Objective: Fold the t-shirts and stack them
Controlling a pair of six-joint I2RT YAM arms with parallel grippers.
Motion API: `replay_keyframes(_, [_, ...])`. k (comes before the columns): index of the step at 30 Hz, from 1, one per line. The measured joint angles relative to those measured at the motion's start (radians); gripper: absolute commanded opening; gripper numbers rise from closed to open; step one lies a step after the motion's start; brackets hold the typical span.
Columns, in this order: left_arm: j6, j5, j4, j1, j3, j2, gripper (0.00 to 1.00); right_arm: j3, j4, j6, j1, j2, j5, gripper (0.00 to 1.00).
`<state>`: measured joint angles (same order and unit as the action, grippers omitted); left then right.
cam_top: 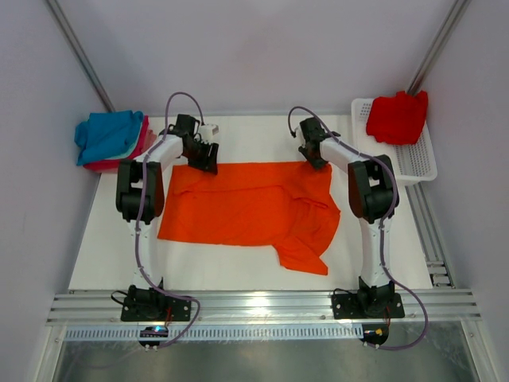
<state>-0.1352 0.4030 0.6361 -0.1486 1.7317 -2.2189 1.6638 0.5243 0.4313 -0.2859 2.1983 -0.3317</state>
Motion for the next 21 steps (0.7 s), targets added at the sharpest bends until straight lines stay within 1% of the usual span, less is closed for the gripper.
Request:
replay_keyframes(2, [0.0,-0.001,-0.001,0.0,-0.001,0.0,0.54,0.011,-0.006,0.0,0.008,0.01,-0.006,0.34])
replay_keyframes(3, [0.0,-0.002,-0.001,0.0,-0.001,0.0,0.53,0.014,-0.011,-0.001,0.013,0.013,-0.011,0.3])
replay_keyframes(6, [0.0,-0.002,-0.004,0.0,-0.005,0.002,0.52,0.014,-0.025,-0.004,0.025,0.017,-0.027,0.26])
replay_keyframes(11, [-0.003,-0.002,-0.015,0.001,-0.018,0.008,0.52,0.013,-0.031,-0.009,0.045,0.017,-0.051,0.27])
replay_keyframes(12, [-0.003,-0.002,-0.016,0.001,-0.02,0.01,0.52,0.01,-0.033,-0.011,0.048,0.017,-0.055,0.28])
replay_keyframes(13, [-0.003,-0.002,-0.016,0.001,-0.023,0.012,0.52,0.006,-0.037,-0.013,0.051,0.017,-0.059,0.31])
replay_keyframes(21, [-0.003,-0.002,-0.019,0.003,-0.04,0.023,0.51,-0.005,-0.056,-0.016,0.051,0.017,-0.095,0.31])
